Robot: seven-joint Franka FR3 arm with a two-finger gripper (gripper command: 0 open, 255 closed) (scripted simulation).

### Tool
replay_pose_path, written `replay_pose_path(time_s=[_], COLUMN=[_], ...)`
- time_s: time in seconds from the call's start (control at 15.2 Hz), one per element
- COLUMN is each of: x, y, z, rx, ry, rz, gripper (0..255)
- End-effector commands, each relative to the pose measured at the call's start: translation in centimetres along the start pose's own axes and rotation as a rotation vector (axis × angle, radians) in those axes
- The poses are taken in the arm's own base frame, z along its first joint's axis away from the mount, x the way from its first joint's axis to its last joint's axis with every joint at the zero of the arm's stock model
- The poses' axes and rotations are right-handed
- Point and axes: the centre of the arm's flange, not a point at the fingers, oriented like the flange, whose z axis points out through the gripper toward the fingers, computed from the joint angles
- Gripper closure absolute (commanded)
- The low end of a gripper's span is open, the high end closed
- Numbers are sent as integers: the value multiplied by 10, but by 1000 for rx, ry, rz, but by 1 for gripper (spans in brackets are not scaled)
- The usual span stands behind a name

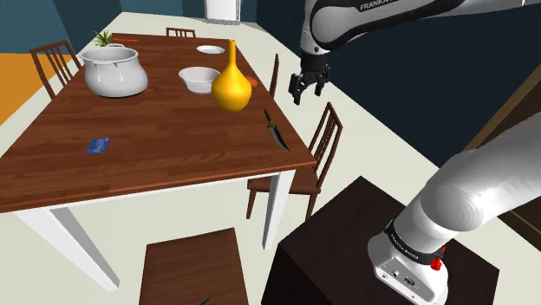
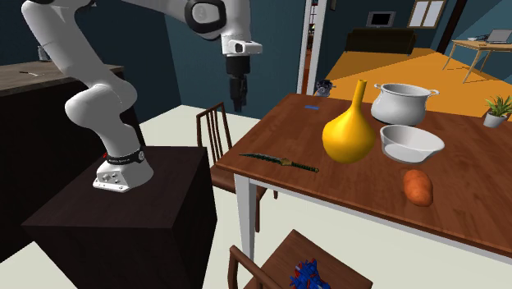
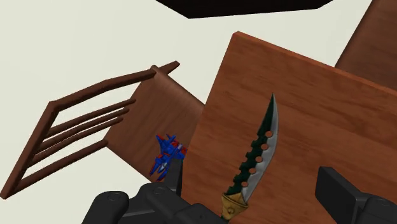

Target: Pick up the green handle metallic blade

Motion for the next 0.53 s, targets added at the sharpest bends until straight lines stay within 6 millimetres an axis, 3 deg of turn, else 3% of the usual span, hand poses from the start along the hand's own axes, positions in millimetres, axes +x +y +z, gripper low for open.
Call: replay_pose_path(time_s=[0.0,0.46], x=[22,89], y=[-7,-18], z=[21,90], rx=[-3,-14], ry=[-9,-43], rz=[2,9], gripper=[0,0])
